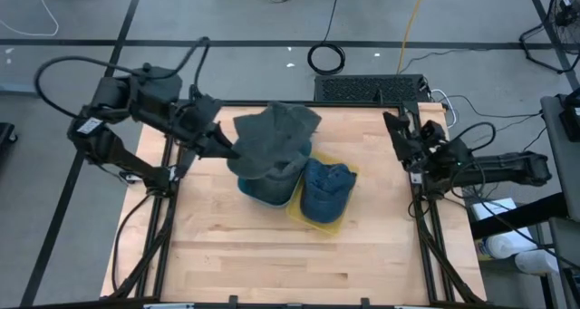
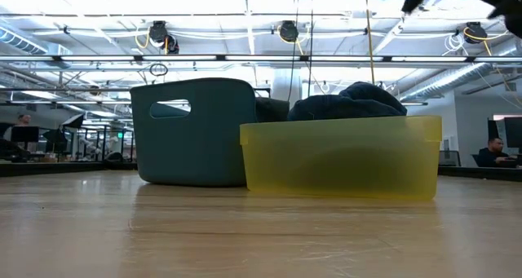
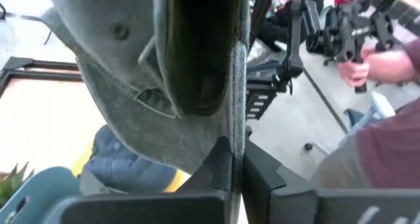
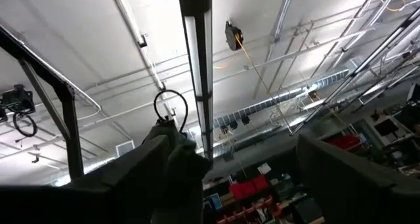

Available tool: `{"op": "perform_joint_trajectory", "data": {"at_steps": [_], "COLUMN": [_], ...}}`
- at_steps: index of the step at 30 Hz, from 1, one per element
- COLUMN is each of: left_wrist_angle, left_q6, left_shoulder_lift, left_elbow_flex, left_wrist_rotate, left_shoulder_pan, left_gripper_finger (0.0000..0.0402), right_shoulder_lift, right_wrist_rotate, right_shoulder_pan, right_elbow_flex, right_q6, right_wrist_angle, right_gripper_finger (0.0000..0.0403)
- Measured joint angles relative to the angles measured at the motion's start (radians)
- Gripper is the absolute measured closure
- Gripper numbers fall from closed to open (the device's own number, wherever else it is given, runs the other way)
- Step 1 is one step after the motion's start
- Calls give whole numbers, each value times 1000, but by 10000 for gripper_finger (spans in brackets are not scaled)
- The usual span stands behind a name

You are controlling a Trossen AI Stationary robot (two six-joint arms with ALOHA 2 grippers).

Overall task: Pick & Place hat
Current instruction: Put the black cap into the blue bin

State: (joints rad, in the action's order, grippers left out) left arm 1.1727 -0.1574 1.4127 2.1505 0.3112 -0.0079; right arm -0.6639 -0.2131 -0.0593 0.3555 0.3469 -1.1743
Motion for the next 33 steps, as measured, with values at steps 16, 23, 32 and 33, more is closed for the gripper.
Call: {"op": "perform_joint_trajectory", "data": {"at_steps": [16, 23, 32, 33], "left_wrist_angle": [53, -44, -151, -163], "left_q6": [224, 351, 445, 449], "left_shoulder_lift": [-132, -145, -127, -121], "left_elbow_flex": [-1, -6, -7, -8], "left_wrist_rotate": [1, 1, 42, 50], "left_shoulder_pan": [31, 34, 34, 34], "left_gripper_finger": [391, 391, 391, 391], "right_shoulder_lift": [-272, -468, -671, -693], "right_wrist_rotate": [143, 284, 338, 364], "right_shoulder_pan": [2, -3, -39, -45], "right_elbow_flex": [548, 716, 838, 850], "right_q6": [-47, 119, 242, 258], "right_wrist_angle": [660, 692, 590, 559], "right_gripper_finger": [78, 78, 78, 78]}}
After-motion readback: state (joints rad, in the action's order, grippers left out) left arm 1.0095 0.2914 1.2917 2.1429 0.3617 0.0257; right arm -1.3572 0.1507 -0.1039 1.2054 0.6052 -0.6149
